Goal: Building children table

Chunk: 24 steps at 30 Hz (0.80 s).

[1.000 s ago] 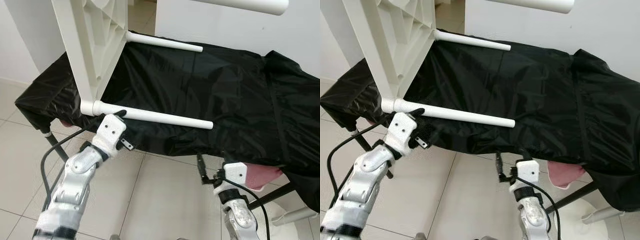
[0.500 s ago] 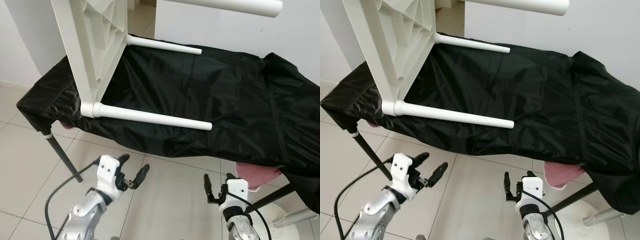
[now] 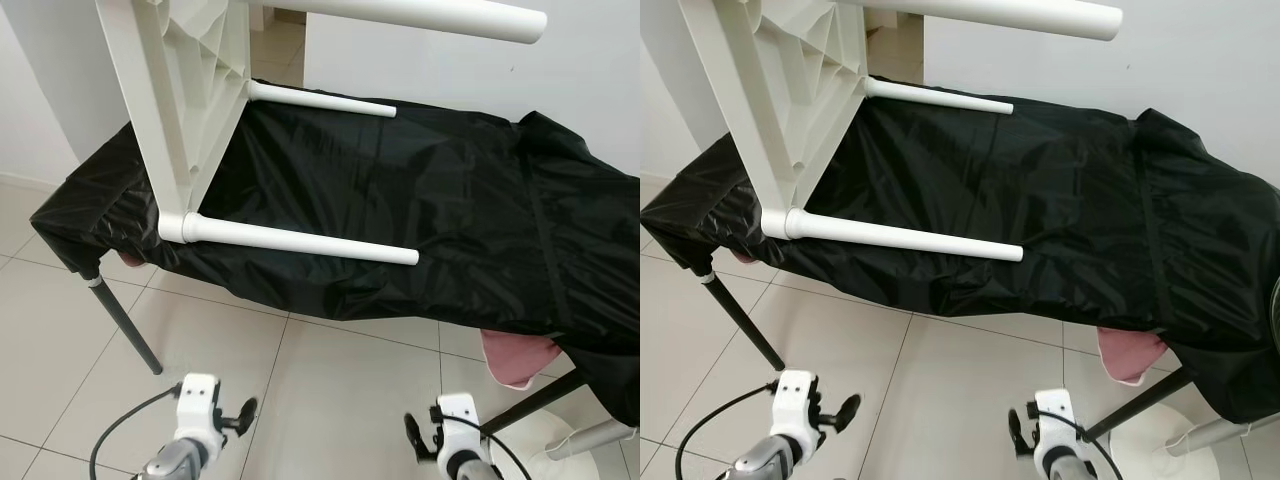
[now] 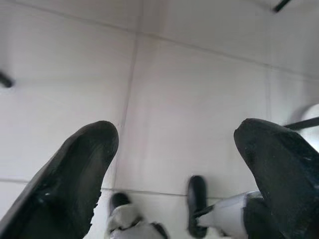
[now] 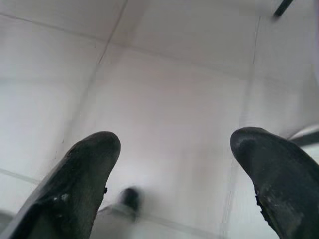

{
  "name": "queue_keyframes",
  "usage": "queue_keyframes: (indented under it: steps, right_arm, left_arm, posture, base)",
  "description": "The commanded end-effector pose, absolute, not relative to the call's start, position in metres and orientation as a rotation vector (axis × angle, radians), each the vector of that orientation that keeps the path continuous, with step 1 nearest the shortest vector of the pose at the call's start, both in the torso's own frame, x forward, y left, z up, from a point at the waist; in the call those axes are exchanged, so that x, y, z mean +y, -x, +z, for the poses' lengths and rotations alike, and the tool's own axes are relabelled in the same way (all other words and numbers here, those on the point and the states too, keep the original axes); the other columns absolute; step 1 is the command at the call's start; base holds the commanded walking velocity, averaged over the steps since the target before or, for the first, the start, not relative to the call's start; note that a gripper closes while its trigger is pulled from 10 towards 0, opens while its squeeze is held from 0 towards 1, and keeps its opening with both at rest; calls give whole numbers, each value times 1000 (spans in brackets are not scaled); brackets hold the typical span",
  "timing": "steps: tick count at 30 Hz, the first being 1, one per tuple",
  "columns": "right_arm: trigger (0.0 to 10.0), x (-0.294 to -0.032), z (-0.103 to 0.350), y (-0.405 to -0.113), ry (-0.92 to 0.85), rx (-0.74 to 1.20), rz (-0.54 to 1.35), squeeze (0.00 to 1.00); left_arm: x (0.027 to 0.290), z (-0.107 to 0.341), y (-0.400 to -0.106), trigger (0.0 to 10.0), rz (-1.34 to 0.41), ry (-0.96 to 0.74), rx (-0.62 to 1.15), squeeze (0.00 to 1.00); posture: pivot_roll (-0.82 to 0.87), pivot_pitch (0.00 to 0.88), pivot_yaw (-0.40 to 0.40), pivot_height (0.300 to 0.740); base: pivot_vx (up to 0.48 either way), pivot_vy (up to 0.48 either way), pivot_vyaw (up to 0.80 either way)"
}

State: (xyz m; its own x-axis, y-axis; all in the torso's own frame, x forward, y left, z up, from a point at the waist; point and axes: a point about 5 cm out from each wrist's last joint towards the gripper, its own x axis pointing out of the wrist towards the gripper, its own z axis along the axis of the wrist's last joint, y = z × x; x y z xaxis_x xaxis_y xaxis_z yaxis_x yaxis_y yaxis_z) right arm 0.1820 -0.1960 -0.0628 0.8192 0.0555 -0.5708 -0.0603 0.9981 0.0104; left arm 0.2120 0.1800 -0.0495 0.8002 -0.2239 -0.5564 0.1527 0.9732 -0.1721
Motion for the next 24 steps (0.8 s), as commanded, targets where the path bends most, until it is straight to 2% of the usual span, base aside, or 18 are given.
queue_keyframes:
  steps: [1, 4, 11, 17, 24]
  right_arm:
    - [10000, -197, -67, -179, -14, 645, 50, 0]
    - [10000, -198, -76, -173, 67, 738, 3, 0]
    - [10000, -188, -86, -163, 86, 834, 43, 0]
    - [10000, -180, -91, -157, 88, 875, 86, 0]
    - [10000, -182, -92, -152, 189, 886, 138, 0]
  left_arm:
    - [183, -50, -214, 10000, -189, 96, 620, 0]
    - [189, -58, -212, 10000, -172, 13, 727, 0]
    - [205, -70, -197, 10000, -54, -86, 837, 0]
    - [195, -79, -186, 10000, -100, -165, 889, 0]
    - [194, -80, -184, 10000, -115, -197, 913, 0]
  posture:
    - [-11, 0, -35, 740]
    - [-22, 0, -23, 740]
    - [-42, 0, -17, 740]
    - [-63, 0, -4, 740]
    - [-78, 62, -18, 740]
  base:
    - [0, 0, 0]
    - [0, 0, 0]
    - [0, 0, 0]
    - [0, 0, 0]
    - [0, 0, 0]
